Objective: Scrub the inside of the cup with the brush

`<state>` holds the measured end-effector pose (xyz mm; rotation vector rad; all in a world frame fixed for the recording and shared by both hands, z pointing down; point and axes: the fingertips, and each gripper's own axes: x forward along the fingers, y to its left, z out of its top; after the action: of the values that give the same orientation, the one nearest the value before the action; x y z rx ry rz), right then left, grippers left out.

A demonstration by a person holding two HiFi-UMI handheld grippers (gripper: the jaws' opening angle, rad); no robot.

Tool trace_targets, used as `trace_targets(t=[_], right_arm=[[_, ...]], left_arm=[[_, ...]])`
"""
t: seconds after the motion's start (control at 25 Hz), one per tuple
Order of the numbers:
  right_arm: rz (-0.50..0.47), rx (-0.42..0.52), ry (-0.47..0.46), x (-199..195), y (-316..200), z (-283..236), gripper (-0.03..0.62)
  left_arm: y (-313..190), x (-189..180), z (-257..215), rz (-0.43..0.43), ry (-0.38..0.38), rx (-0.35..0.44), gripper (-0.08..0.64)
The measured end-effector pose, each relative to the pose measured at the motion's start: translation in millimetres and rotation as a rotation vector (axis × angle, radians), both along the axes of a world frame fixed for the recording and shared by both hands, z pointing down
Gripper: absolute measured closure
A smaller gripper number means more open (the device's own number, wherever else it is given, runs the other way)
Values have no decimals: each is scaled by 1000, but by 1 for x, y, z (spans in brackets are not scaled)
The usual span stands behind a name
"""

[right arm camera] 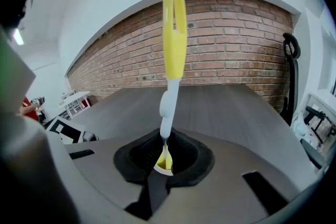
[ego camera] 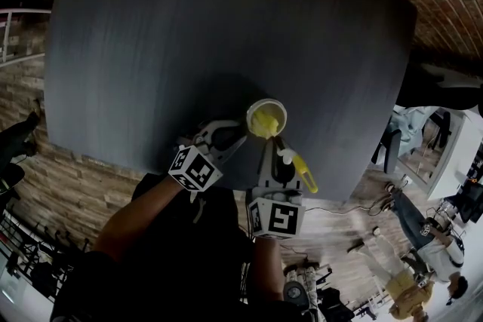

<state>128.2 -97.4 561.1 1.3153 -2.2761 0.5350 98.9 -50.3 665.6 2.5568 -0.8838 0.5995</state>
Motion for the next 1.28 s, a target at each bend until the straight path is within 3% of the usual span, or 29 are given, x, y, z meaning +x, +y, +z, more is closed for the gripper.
trace_targets(t=[0.36, 0.72, 1.28], right_arm=[[-8, 62, 214, 10, -5, 2, 543], [58, 127, 86, 6, -33, 0, 543], [70, 149, -6, -12, -50, 0, 544]], left_arm=[[-1, 1, 0, -5, 23, -12, 470], [-2, 2, 0, 10, 25, -6, 471], [-1, 4, 1, 18, 32, -7, 471]])
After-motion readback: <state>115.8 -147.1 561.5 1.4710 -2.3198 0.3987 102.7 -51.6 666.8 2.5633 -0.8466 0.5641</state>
